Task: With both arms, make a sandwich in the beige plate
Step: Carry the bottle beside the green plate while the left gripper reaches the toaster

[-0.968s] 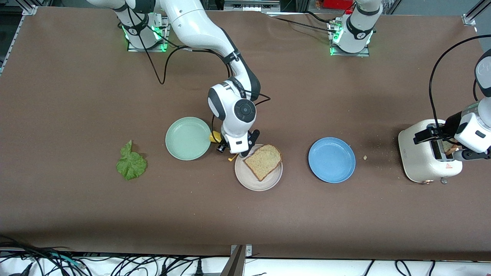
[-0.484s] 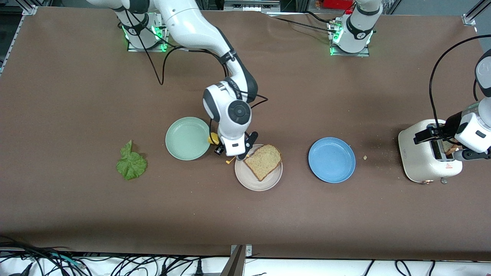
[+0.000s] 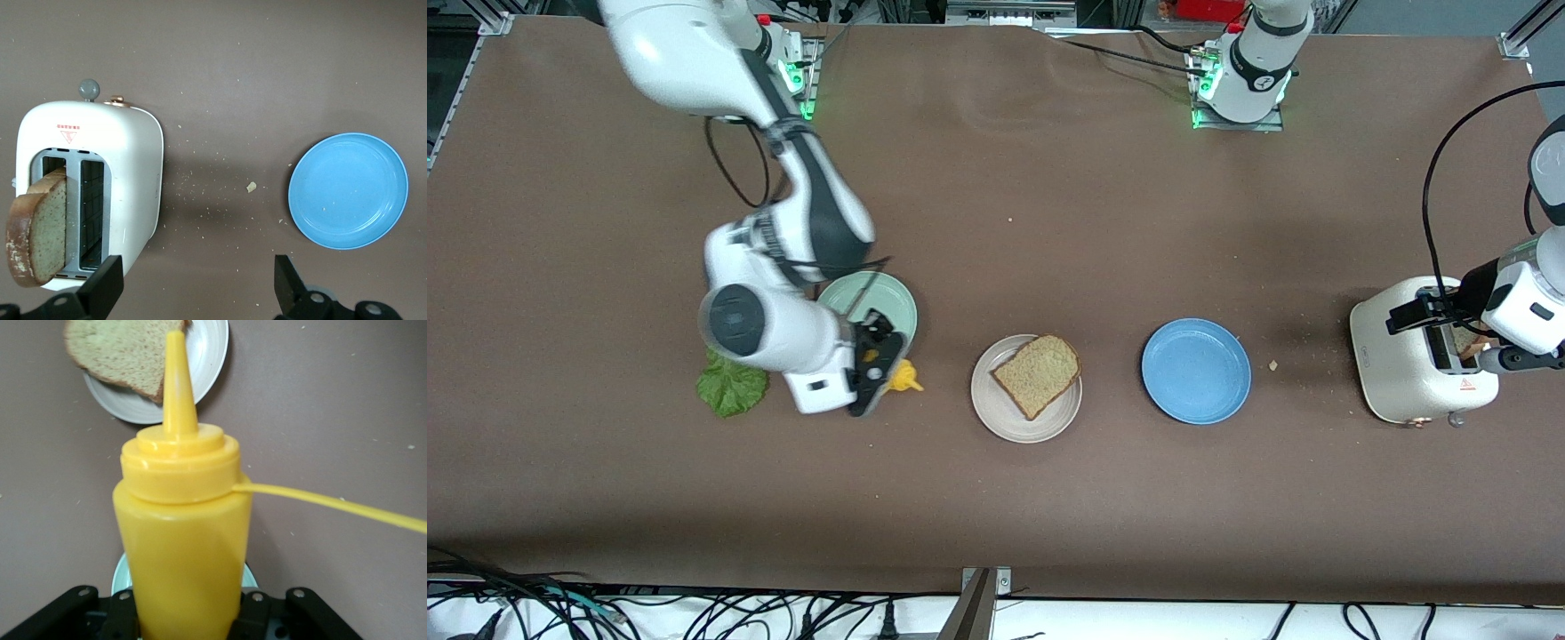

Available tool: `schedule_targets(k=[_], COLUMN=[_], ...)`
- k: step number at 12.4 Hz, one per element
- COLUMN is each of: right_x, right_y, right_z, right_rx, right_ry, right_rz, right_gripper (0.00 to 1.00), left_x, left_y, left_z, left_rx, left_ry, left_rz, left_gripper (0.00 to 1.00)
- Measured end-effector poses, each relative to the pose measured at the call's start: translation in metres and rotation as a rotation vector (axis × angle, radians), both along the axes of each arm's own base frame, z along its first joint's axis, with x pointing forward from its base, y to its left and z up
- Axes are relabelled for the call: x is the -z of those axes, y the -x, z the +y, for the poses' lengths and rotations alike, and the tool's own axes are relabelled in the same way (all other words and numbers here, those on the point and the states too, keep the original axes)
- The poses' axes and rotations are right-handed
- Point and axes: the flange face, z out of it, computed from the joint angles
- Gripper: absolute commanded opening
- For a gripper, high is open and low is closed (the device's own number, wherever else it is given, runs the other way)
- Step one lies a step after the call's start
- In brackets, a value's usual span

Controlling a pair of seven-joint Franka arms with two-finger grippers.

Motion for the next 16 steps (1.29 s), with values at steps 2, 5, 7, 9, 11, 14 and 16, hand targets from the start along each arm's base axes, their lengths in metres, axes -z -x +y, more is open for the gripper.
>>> schedule_targets(k=[2, 5, 7, 9, 11, 14, 16], right_x=[-0.001, 0.009, 0.019, 0.037, 0.074, 0.128, 0.158], right_y=[-0.009, -0.022, -0.027, -0.027, -0.027, -0.025, -0.022], right_z=[-0.039, -0.108, -0.157, -0.185, -0.200, -0.223, -0.224], right_rx=[-0.074, -0.180, -0.248, -0.321, -0.387, -0.435, -0.451], right_ry=[-0.076, -0.267, -0.379, -0.484, -0.635, -0.816, -0.906], right_rz=[0.016, 0.014, -0.001, -0.014, -0.061, -0.146, -0.192], right_gripper=[0.00, 0.00, 0.00, 0.00, 0.00, 0.00, 0.00], left_x=[0.000, 0.000, 0.000, 0.000, 0.000, -0.003, -0.007], left_y=[0.000, 0.000, 0.000, 0.000, 0.000, 0.004, 0.005], left_z=[0.000, 0.001, 0.001, 0.001, 0.005, 0.035, 0.050], left_rx=[0.000, 0.000, -0.001, -0.001, -0.007, -0.054, -0.063], left_ry=[0.000, 0.000, 0.000, 0.000, 0.000, -0.001, -0.024], left_rz=[0.000, 0.000, 0.000, 0.000, 0.000, -0.008, -0.016], left_gripper=[0.99, 0.99, 0.99, 0.99, 0.99, 0.99, 0.99])
